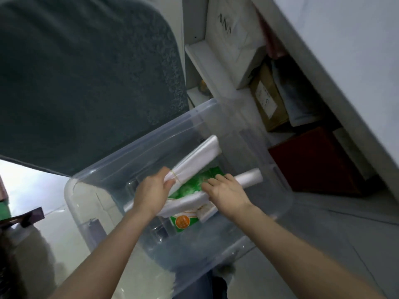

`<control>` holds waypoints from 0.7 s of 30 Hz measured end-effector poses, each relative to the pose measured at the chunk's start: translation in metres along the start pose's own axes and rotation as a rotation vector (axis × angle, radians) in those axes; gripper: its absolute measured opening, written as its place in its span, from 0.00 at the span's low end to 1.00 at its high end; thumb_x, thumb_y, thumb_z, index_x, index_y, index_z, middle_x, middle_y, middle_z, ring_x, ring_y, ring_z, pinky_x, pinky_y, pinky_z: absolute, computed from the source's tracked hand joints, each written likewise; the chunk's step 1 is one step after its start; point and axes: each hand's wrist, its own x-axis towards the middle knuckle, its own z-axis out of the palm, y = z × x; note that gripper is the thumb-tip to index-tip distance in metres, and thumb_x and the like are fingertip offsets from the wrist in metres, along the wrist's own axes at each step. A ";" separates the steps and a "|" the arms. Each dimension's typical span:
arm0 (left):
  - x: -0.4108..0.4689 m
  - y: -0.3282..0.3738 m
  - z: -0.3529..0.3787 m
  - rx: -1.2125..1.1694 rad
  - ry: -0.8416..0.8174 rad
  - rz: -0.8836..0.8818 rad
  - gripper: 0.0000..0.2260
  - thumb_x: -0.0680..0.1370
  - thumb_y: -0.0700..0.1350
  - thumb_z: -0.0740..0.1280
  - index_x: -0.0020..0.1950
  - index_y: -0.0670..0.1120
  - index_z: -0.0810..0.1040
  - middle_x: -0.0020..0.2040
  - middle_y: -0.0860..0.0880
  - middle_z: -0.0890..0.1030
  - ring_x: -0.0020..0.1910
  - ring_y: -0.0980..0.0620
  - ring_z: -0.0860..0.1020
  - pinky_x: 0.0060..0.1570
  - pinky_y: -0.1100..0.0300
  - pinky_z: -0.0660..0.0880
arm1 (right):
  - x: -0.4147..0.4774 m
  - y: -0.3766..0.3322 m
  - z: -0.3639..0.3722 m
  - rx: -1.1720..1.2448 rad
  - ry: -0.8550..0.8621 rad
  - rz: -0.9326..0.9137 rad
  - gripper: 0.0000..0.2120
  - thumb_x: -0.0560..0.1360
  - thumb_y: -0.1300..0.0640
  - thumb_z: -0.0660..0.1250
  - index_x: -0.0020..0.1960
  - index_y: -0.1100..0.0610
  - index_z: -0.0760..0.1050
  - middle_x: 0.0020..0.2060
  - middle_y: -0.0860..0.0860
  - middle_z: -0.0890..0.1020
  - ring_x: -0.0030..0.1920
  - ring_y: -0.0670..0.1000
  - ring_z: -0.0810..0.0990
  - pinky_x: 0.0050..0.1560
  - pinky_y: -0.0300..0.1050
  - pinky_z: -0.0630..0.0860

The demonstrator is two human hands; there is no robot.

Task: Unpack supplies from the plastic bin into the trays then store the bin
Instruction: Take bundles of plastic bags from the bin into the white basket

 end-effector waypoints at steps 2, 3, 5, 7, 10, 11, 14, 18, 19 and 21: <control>-0.016 0.015 -0.027 -0.041 0.055 0.013 0.07 0.77 0.51 0.67 0.52 0.50 0.74 0.40 0.40 0.82 0.40 0.38 0.79 0.35 0.53 0.72 | -0.023 -0.003 -0.022 0.045 0.009 0.061 0.11 0.69 0.56 0.69 0.52 0.52 0.76 0.45 0.50 0.81 0.47 0.55 0.79 0.45 0.48 0.71; -0.025 0.023 -0.041 -0.063 0.077 0.019 0.07 0.76 0.51 0.67 0.51 0.51 0.74 0.39 0.40 0.82 0.40 0.38 0.79 0.35 0.53 0.72 | -0.037 -0.005 -0.033 0.061 -0.009 0.091 0.13 0.73 0.56 0.64 0.57 0.53 0.73 0.50 0.51 0.80 0.52 0.57 0.78 0.48 0.49 0.69; -0.043 0.042 -0.069 -0.094 0.111 0.042 0.06 0.76 0.51 0.67 0.49 0.50 0.73 0.39 0.40 0.81 0.41 0.37 0.79 0.36 0.51 0.72 | -0.067 -0.007 -0.056 0.072 0.007 0.136 0.12 0.75 0.55 0.61 0.58 0.53 0.71 0.54 0.52 0.78 0.55 0.58 0.77 0.50 0.50 0.69; -0.062 0.064 -0.096 -0.101 0.142 0.083 0.06 0.75 0.51 0.67 0.48 0.51 0.73 0.39 0.40 0.81 0.41 0.37 0.78 0.36 0.51 0.72 | -0.102 -0.010 -0.079 0.069 0.066 0.165 0.11 0.75 0.54 0.61 0.57 0.53 0.70 0.53 0.53 0.78 0.55 0.58 0.77 0.49 0.51 0.69; -0.092 0.104 -0.131 -0.107 0.210 0.182 0.05 0.75 0.51 0.67 0.47 0.51 0.74 0.39 0.42 0.80 0.41 0.38 0.77 0.36 0.51 0.72 | -0.160 -0.012 -0.109 0.089 0.166 0.219 0.10 0.75 0.54 0.61 0.56 0.53 0.70 0.52 0.52 0.78 0.53 0.58 0.78 0.47 0.50 0.70; -0.101 0.119 -0.140 -0.115 0.224 0.212 0.05 0.75 0.51 0.67 0.47 0.52 0.74 0.38 0.42 0.80 0.41 0.39 0.77 0.36 0.51 0.72 | -0.180 -0.011 -0.118 0.102 0.207 0.248 0.10 0.75 0.54 0.62 0.55 0.53 0.70 0.51 0.53 0.78 0.52 0.58 0.78 0.44 0.49 0.70; -0.126 0.164 -0.160 -0.152 0.262 0.302 0.05 0.76 0.51 0.66 0.46 0.52 0.73 0.39 0.44 0.80 0.41 0.40 0.77 0.39 0.49 0.74 | -0.243 -0.011 -0.140 0.150 0.344 0.368 0.08 0.74 0.52 0.63 0.52 0.52 0.69 0.47 0.51 0.77 0.46 0.57 0.79 0.37 0.49 0.69; -0.149 0.232 -0.172 -0.215 0.301 0.423 0.05 0.77 0.52 0.65 0.50 0.53 0.74 0.43 0.45 0.81 0.43 0.42 0.77 0.42 0.48 0.75 | -0.320 -0.002 -0.164 0.220 0.503 0.545 0.08 0.75 0.50 0.63 0.51 0.50 0.68 0.46 0.49 0.77 0.45 0.56 0.78 0.37 0.48 0.69; -0.154 0.249 -0.172 -0.231 0.302 0.453 0.05 0.77 0.52 0.64 0.51 0.53 0.74 0.45 0.45 0.81 0.44 0.43 0.77 0.43 0.48 0.75 | -0.337 0.001 -0.169 0.228 0.528 0.592 0.08 0.75 0.50 0.63 0.51 0.51 0.68 0.47 0.50 0.78 0.46 0.56 0.78 0.37 0.48 0.70; -0.161 0.284 -0.169 -0.254 0.299 0.505 0.07 0.78 0.52 0.64 0.53 0.53 0.74 0.47 0.46 0.81 0.46 0.43 0.77 0.44 0.49 0.74 | -0.369 0.010 -0.178 0.237 0.582 0.676 0.09 0.74 0.50 0.64 0.51 0.52 0.68 0.49 0.52 0.78 0.48 0.58 0.79 0.38 0.49 0.70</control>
